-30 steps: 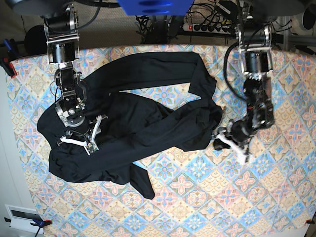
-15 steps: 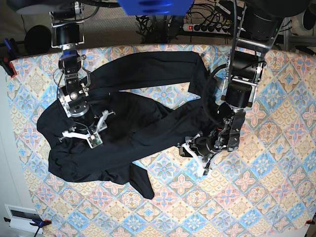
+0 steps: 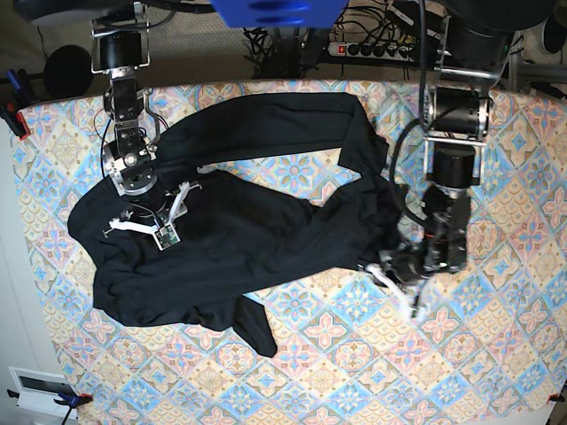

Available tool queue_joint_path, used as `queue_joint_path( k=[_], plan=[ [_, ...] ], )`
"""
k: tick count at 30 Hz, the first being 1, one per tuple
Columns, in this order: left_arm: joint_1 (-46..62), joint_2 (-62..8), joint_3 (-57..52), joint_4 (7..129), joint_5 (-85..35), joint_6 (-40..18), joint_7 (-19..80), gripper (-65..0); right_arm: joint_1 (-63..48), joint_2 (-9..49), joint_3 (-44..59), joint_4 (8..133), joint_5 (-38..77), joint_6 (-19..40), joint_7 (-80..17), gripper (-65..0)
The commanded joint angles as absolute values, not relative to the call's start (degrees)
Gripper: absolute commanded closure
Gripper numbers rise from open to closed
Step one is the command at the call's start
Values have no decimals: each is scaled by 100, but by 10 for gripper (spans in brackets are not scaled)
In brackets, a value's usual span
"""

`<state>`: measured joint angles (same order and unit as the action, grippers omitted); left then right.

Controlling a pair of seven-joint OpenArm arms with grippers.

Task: Layout the t-shirt on the table in an organized manner, then fold the t-shirt properly
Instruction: 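Regrasp the shirt with both grippers and pull the body open, then pull a sleeve with the left gripper outward away from the right gripper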

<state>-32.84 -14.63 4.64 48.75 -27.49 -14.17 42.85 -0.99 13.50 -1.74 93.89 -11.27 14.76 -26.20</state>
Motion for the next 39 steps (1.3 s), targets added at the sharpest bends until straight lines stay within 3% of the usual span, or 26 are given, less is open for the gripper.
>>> queue_joint_path(
  k=[1, 6, 12, 17, 23, 28, 32, 39],
  plan=[
    [-3530, -1552, 295, 5138, -2809, -1429, 4198, 0, 40, 1393, -163, 9499, -1103, 1420, -2457, -218],
    [-3582, -1974, -233, 5411, -2809, -1429, 4233, 0, 40, 1253, -171, 9490, -1103, 1499, -2457, -217],
    [-3776, -2281, -646, 5393, -2747, -1402, 3890, 0, -127, 1235, -330, 9437, -1103, 2809, -2457, -216],
    [-3811, -2396, -629, 5385, -2580, -1138, 3433, -10, -119, 1235, -567, 9244, -1103, 2897, -2721, -217],
    [-3811, -2369, -629, 5385, -1947, -163, 3143, -174, -251, 1235, -585, 9305, -1103, 2897, -2914, -218],
    [-3697, -2396, -637, 5411, -2202, -699, 4031, -278, -453, 1235, -585, 9314, -1112, 2905, -2932, -218],
    [-2897, -2721, -655, 6158, -3240, -1007, 4769, -316, -523, 1235, -620, 9314, -1112, 2905, -2932, -218],
    [-866, -2888, -655, 8374, -4233, -998, 5191, -314, -576, 1244, -673, 9314, -1112, 2905, -2914, -217]
  ],
)
